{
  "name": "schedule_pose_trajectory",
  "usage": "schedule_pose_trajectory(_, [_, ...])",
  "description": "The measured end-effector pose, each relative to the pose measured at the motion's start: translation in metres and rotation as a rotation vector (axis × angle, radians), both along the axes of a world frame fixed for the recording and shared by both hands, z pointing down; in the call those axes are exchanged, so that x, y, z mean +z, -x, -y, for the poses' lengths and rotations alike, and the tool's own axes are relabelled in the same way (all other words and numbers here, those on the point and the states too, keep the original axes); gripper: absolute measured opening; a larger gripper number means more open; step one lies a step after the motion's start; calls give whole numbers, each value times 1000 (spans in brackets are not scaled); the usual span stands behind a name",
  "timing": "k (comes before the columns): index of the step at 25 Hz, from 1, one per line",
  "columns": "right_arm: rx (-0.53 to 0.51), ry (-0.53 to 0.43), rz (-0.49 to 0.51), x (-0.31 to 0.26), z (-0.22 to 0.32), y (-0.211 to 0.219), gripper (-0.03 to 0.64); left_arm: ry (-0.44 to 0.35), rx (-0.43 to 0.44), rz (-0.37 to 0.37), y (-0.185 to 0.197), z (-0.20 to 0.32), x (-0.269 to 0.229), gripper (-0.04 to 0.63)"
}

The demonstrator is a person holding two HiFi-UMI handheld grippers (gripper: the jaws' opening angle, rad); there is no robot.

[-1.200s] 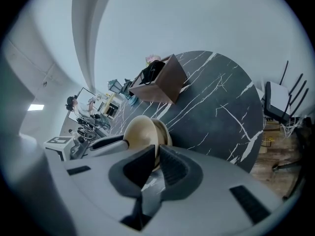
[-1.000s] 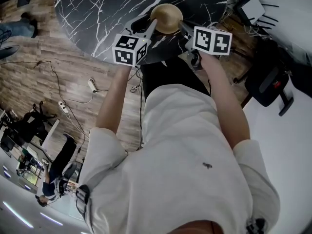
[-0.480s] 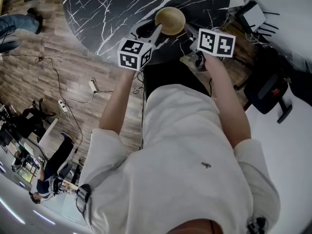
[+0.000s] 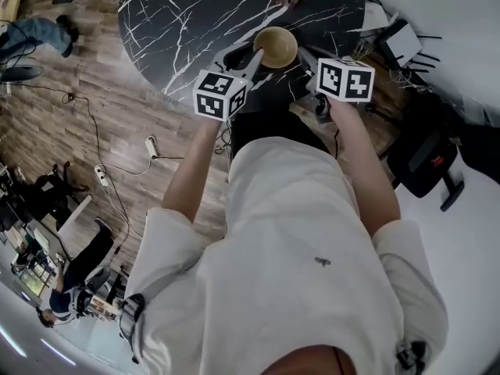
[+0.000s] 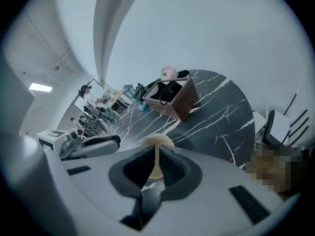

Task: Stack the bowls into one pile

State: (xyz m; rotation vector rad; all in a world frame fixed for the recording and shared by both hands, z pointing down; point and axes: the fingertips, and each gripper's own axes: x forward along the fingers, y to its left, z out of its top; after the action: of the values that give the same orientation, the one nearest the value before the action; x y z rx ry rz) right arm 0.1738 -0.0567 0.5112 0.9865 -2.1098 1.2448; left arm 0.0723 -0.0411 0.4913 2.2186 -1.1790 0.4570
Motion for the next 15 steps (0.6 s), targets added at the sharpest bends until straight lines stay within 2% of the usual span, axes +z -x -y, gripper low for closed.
schedule_pose_trajectory(4, [-32, -88, -20, -18, 10, 1, 28, -39, -33, -15, 0, 11, -21, 86])
schedule_pose_trajectory(10, [-52, -194, -38, -47, 21, 2, 25, -103, -38, -1, -5, 19, -52, 86])
schedule_pose_trajectory(15, [-49, -281, -54, -70, 31, 0, 14, -114, -89, -41, 0, 23, -65, 86])
